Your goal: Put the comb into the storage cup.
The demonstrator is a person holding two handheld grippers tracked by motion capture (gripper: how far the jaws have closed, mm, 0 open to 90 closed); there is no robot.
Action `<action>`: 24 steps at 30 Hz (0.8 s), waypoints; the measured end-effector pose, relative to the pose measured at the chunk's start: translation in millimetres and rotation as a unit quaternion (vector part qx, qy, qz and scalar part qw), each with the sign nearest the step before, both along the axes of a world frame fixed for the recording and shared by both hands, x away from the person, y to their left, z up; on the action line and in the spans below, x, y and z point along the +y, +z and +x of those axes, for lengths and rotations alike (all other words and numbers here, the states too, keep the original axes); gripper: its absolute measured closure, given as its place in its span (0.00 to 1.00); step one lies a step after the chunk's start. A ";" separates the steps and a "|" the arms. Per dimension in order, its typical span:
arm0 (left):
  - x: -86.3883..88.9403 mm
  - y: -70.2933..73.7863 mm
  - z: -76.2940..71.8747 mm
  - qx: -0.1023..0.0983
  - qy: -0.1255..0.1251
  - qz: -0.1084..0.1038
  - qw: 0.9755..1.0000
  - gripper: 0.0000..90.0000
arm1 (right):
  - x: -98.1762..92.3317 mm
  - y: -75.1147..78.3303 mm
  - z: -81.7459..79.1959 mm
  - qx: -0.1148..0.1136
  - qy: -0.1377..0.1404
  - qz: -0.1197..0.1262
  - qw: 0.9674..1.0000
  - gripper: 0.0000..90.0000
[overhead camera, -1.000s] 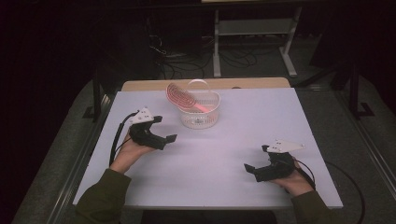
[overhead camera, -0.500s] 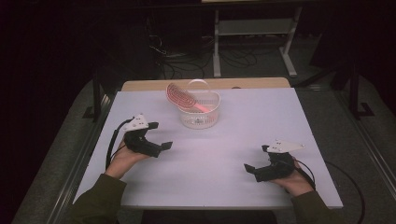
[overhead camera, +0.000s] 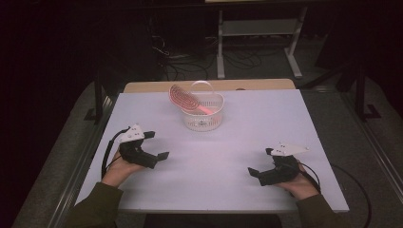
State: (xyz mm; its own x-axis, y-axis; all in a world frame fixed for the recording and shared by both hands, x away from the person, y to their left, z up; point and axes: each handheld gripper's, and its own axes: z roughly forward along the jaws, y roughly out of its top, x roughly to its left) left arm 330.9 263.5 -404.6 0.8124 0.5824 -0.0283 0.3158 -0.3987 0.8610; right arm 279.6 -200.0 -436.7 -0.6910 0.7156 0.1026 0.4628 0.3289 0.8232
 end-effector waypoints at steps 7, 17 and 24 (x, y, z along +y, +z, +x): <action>6.3 -6.6 -11.9 0.005 -0.001 0.002 1.000 0.00 | 0.0 0.2 0.9 -0.001 -0.002 0.003 1.000 0.00; 9.3 -16.4 -26.8 0.011 -0.006 0.000 1.000 0.00 | 1.9 -0.5 1.4 0.002 -0.001 -0.001 1.000 0.00; 11.4 -23.2 -32.0 0.020 -0.006 0.001 1.000 0.00 | 1.4 -1.0 1.9 0.000 0.000 -0.002 1.000 0.00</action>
State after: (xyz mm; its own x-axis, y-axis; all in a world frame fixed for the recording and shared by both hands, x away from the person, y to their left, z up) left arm 298.9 274.9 -427.8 0.8177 0.5726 -0.0590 0.3447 -0.4050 0.8469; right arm 281.6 -198.6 -437.7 -0.6911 0.7159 0.0998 0.4632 0.3326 0.8215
